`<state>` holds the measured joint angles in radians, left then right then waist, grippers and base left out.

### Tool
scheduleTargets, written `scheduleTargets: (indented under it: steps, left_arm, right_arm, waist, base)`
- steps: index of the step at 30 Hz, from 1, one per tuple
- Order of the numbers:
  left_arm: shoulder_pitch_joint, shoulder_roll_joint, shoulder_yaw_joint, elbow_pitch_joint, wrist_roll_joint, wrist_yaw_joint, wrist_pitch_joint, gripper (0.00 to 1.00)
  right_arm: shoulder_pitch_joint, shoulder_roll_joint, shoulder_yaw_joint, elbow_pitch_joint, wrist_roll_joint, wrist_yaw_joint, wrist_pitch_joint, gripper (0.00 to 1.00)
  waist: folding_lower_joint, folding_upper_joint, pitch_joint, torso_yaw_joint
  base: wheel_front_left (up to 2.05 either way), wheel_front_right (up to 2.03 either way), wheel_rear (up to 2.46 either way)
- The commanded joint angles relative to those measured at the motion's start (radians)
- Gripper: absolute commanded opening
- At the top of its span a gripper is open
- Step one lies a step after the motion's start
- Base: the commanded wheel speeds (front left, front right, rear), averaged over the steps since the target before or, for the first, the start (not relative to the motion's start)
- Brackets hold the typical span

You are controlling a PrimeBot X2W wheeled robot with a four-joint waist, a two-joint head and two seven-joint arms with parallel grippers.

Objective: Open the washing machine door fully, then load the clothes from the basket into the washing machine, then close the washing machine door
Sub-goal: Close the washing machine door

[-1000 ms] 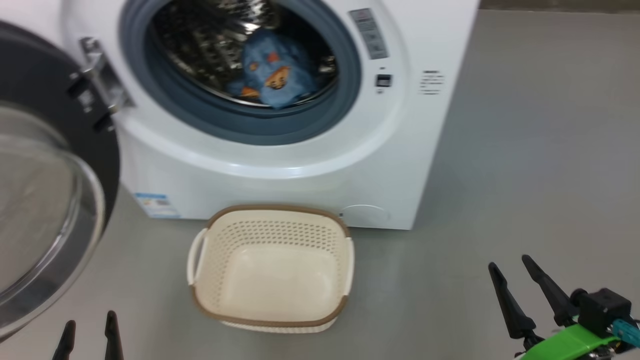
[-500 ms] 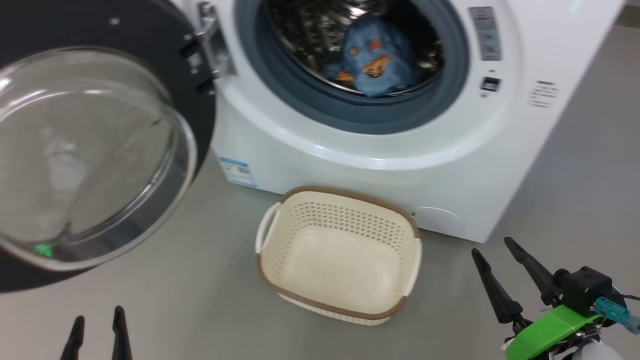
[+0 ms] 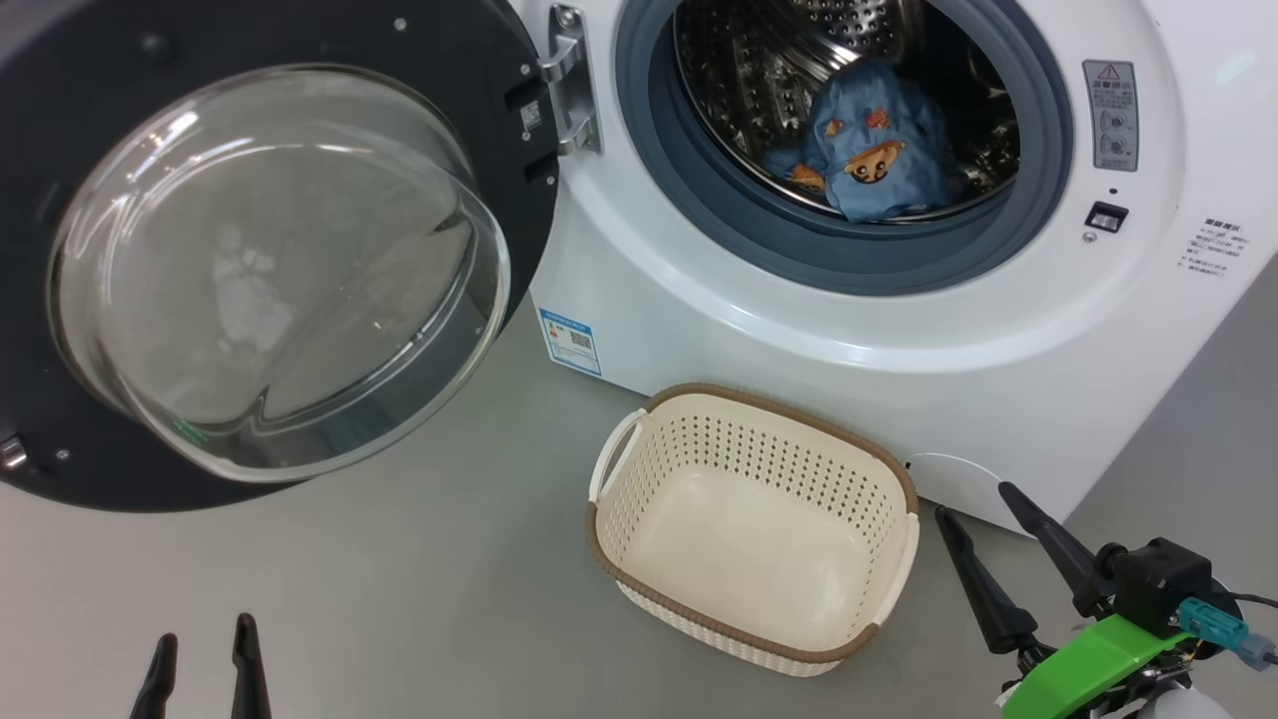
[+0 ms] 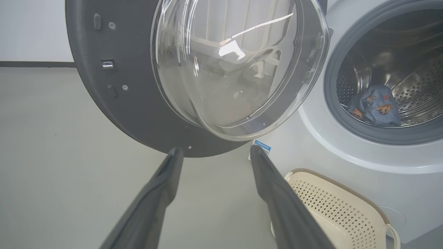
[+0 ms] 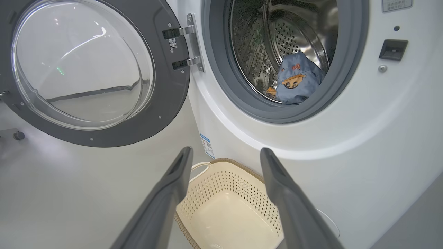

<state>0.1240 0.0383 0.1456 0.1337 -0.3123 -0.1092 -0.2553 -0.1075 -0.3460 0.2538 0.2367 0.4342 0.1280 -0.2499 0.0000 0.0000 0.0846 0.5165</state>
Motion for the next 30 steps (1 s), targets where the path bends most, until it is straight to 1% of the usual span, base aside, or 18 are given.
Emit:
scheduleTargets:
  steps: [1,7,8,9,10,12,17,19,21,23,27,30]
  left_arm:
    - [-0.013,0.012,0.034,-0.029,-0.002,0.008,-0.006,1.00]
    - [-0.017,0.012,0.046,-0.049,-0.031,0.008,-0.006,1.00]
    - [-0.020,0.012,0.050,-0.054,-0.034,0.007,-0.006,0.86]
    - [-0.026,0.012,0.058,-0.061,-0.043,0.005,-0.006,0.64]
    - [-0.037,0.012,0.078,-0.078,-0.063,0.001,-0.006,0.00]
    - [-0.043,0.012,0.088,-0.089,-0.064,-0.002,-0.006,0.00]
    - [-0.099,0.014,0.160,-0.166,-0.075,-0.015,-0.006,0.00]
    - [-0.141,0.037,0.190,-0.192,-0.083,-0.018,-0.006,0.00]
    - [-0.194,0.073,0.220,-0.208,-0.110,-0.020,-0.006,0.00]
    - [-0.251,0.124,0.234,-0.222,-0.152,-0.021,-0.006,0.00]
    - [-0.381,0.251,0.281,-0.202,-0.279,-0.021,-0.006,0.00]
    - [-0.474,0.341,0.307,-0.163,-0.344,-0.021,-0.006,0.00]
  right_arm:
    - [-0.014,-0.009,0.022,-0.020,0.009,0.003,-0.012,1.00]
    - [-0.015,-0.007,0.026,-0.022,0.013,0.003,-0.012,1.00]
    - [-0.014,-0.006,0.025,-0.023,0.013,0.003,-0.012,1.00]
    - [-0.013,-0.005,0.021,-0.023,0.013,0.003,-0.012,1.00]
    - [-0.012,-0.002,0.019,-0.026,0.012,0.003,-0.012,1.00]
    - [-0.011,0.000,0.017,-0.027,0.012,0.003,-0.012,1.00]
    - [-0.004,0.010,0.007,-0.031,0.008,0.003,-0.012,1.00]
    - [0.004,0.014,0.000,-0.032,0.006,0.003,-0.012,1.00]
    - [0.010,0.018,-0.004,-0.033,0.004,0.003,-0.012,1.00]
    - [0.012,0.021,-0.006,-0.035,0.003,0.003,-0.012,1.00]
    - [0.006,0.025,-0.009,-0.040,-0.001,0.003,-0.012,1.00]
    - [0.000,0.023,-0.011,-0.043,-0.002,0.003,-0.012,1.00]
  waist:
    - [0.0000,0.0000,-0.005,0.004]
    - [0.0000,0.0000,-0.002,0.004]
    - [0.0000,0.0000,-0.001,0.004]
    - [0.0000,0.0000,0.000,0.003]
    - [0.0000,0.0000,0.003,-0.001]
    - [0.0000,0.0000,0.004,-0.004]
    - [0.0000,0.0000,0.007,-0.017]
    - [0.0000,0.0000,0.007,-0.019]
    - [0.0000,0.0000,0.009,-0.023]
    - [0.0000,0.0000,0.013,-0.028]
    - [0.0000,0.0000,0.031,-0.044]
    - [0.0000,0.0000,0.049,-0.056]
  base:
    - [0.00,0.00,0.00]
    - [0.00,0.00,0.00]
    - [0.00,0.00,0.00]
    - [0.00,0.00,0.00]
    - [0.00,0.00,0.00]
    - [0.00,0.00,0.00]
    - [0.00,0.00,0.00]
    - [0.00,0.00,0.00]
    - [0.00,0.00,0.00]
    - [0.00,0.00,0.00]
    - [0.00,0.00,0.00]
    - [0.00,0.00,0.00]
